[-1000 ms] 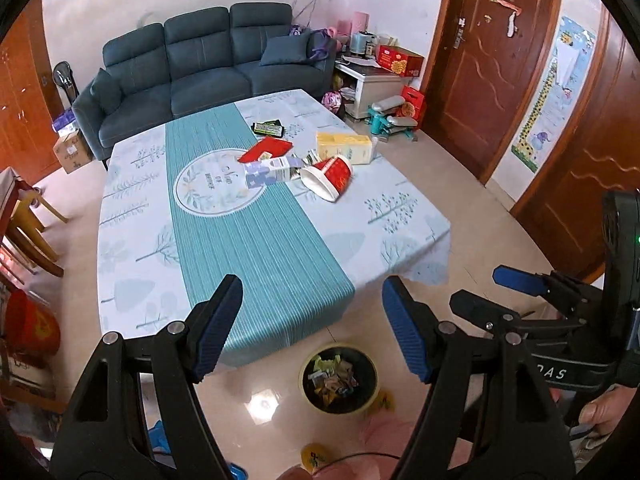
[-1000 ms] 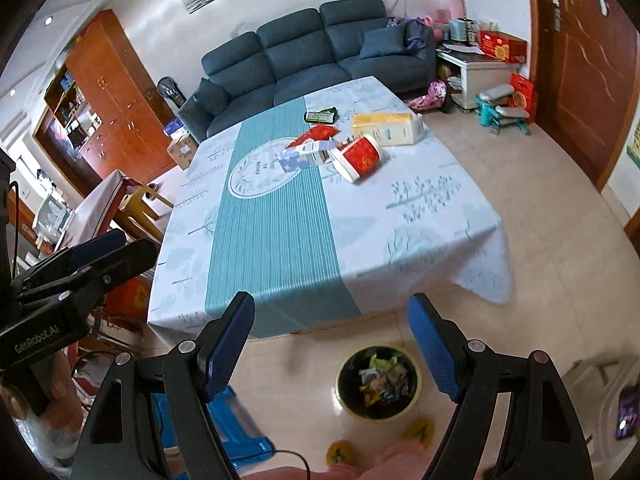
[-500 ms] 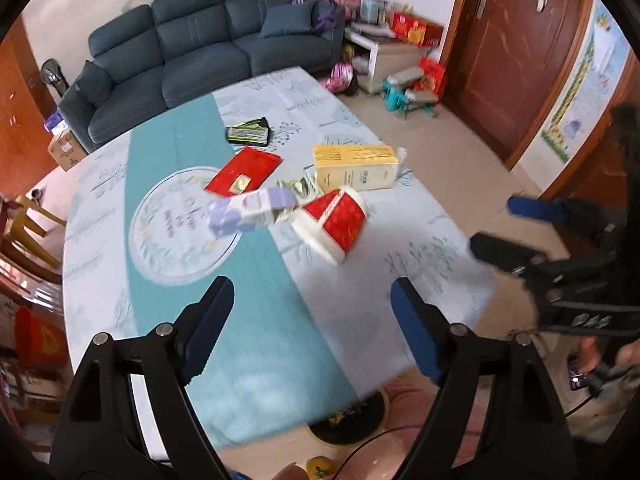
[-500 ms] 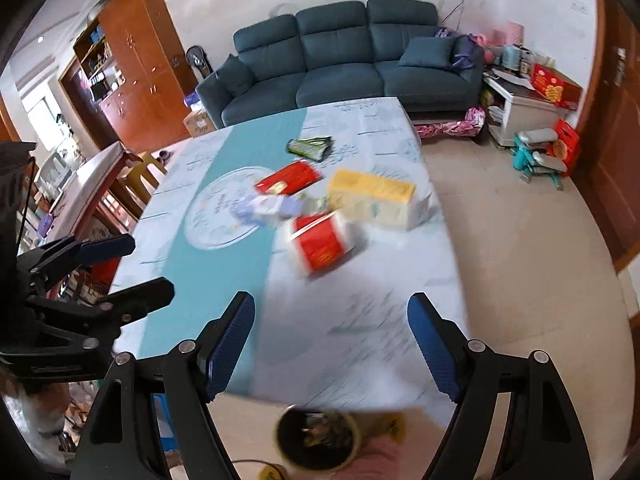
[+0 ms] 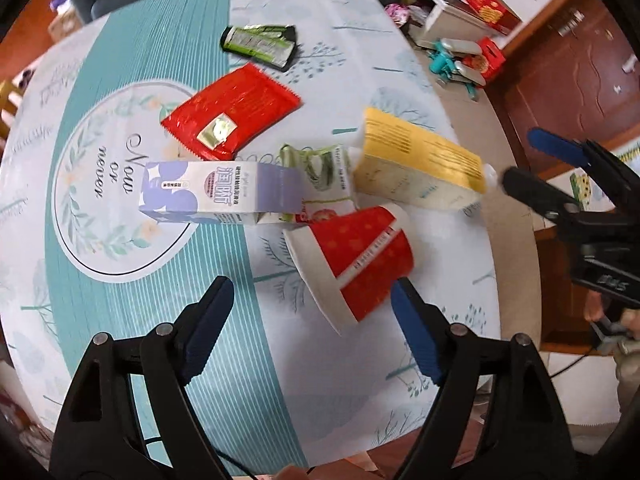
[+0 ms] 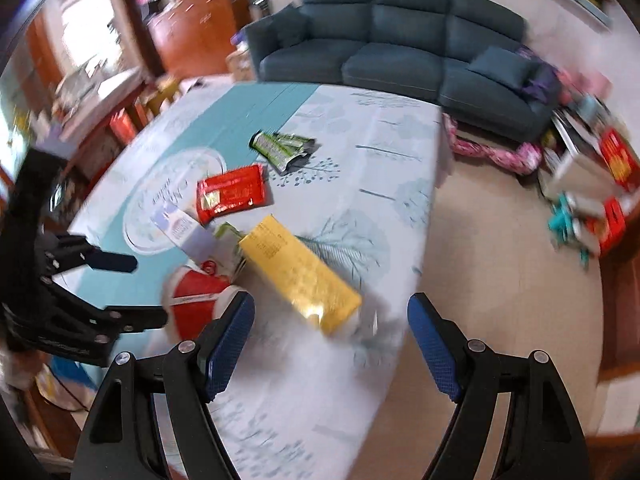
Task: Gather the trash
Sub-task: 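Grasp the yellow box with the right tool while the left tool reaches for the red-white cup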
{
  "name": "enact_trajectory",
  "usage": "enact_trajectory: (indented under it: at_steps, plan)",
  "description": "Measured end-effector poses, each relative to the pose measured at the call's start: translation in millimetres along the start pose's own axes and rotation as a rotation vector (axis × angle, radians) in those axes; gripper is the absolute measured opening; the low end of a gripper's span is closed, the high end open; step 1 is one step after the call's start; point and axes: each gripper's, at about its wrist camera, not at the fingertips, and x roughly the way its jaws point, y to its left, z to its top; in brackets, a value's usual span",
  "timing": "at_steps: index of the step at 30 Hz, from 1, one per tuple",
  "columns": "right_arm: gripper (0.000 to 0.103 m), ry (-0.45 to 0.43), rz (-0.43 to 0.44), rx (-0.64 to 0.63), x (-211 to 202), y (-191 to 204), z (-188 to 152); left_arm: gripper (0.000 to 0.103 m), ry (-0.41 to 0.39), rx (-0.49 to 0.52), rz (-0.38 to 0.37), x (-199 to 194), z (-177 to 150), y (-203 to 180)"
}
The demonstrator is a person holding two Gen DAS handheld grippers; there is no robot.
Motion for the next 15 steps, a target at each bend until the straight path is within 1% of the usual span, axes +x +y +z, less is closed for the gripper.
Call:
enact_trajectory:
  at_steps: [5,7,8,9,10,12,14,15]
  plan:
    - [0.08,0.08,0.021,-0.106,48.0,5.6,13.5,0.078,0.023,-0.072,-0.026,12.5,9.1,12.7]
    - [0.08,0.105,0.033,-0.135,60.5,6.9,14.7,0.078,0.028,-0.083,-0.04,16.7,12.2,13.7]
    - [0.079,0.12,0.04,-0.14,64.9,11.0,12.3,0.078,0.031,-0.084,-0.043,19.5,13.9,13.8]
    - [0.07,0.139,0.058,-0.139,70.7,9.7,12.3,0.078,0.033,-0.084,-0.042,22.2,14.9,13.2]
    - [0.064,0.148,0.078,-0.134,75.6,10.3,11.5,0.078,0.035,-0.081,-0.043,24.6,16.0,12.6]
    - [0.057,0.158,0.1,-0.121,79.2,13.6,5.2,0.082,0.034,-0.073,-0.056,29.6,18.5,10.2]
    - [0.05,0.159,0.113,-0.11,81.8,23.1,-1.5,0.083,0.031,-0.066,-0.064,33.1,21.0,8.2]
    - [0.05,0.149,0.11,-0.108,80.6,21.5,-2.4,0.084,0.028,-0.065,-0.071,35.6,22.8,7.2]
